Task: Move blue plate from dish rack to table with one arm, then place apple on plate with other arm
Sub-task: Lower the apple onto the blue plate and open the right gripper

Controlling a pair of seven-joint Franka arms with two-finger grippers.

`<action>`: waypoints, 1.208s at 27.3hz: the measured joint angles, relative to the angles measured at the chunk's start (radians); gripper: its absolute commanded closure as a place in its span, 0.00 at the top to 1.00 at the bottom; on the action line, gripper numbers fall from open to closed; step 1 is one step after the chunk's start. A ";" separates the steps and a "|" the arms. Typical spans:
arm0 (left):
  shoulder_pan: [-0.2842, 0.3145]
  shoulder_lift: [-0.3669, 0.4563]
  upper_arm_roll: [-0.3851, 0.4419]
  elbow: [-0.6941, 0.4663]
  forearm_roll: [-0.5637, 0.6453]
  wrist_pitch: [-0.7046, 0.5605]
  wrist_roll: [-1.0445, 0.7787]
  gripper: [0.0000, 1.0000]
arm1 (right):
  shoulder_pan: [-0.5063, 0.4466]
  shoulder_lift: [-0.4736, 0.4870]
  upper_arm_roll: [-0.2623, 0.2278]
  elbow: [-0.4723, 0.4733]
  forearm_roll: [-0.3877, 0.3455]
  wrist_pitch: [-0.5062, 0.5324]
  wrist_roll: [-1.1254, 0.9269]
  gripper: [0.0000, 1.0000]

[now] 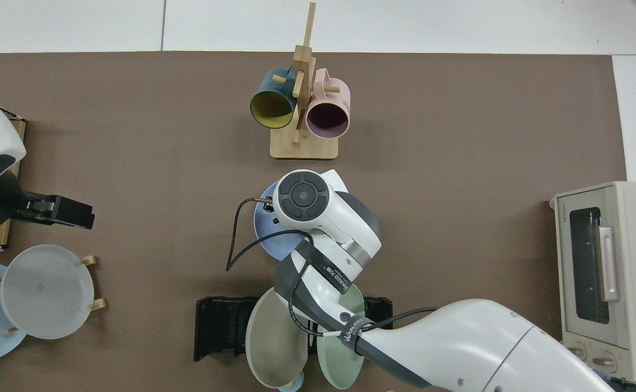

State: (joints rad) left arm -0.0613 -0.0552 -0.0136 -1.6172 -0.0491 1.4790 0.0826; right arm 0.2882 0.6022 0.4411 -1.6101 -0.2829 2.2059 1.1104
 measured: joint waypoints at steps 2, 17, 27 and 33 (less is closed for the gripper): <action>0.001 0.000 0.000 0.000 -0.002 0.001 0.001 1.00 | 0.000 0.000 0.000 0.001 -0.001 0.000 0.000 1.00; 0.001 0.000 -0.008 0.001 0.002 0.018 0.010 1.00 | -0.075 -0.062 0.040 0.029 0.004 -0.131 -0.055 1.00; 0.001 0.000 -0.009 0.001 0.012 0.018 0.014 1.00 | -0.173 -0.200 0.011 0.035 0.114 -0.207 -0.341 1.00; 0.000 0.000 -0.011 0.001 0.017 0.018 0.014 1.00 | -0.178 -0.302 -0.080 0.024 0.122 -0.261 -0.565 1.00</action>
State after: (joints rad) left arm -0.0610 -0.0555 -0.0246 -1.6158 -0.0323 1.4969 0.0970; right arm 0.1102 0.3003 0.3611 -1.5861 -0.1608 1.9453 0.5451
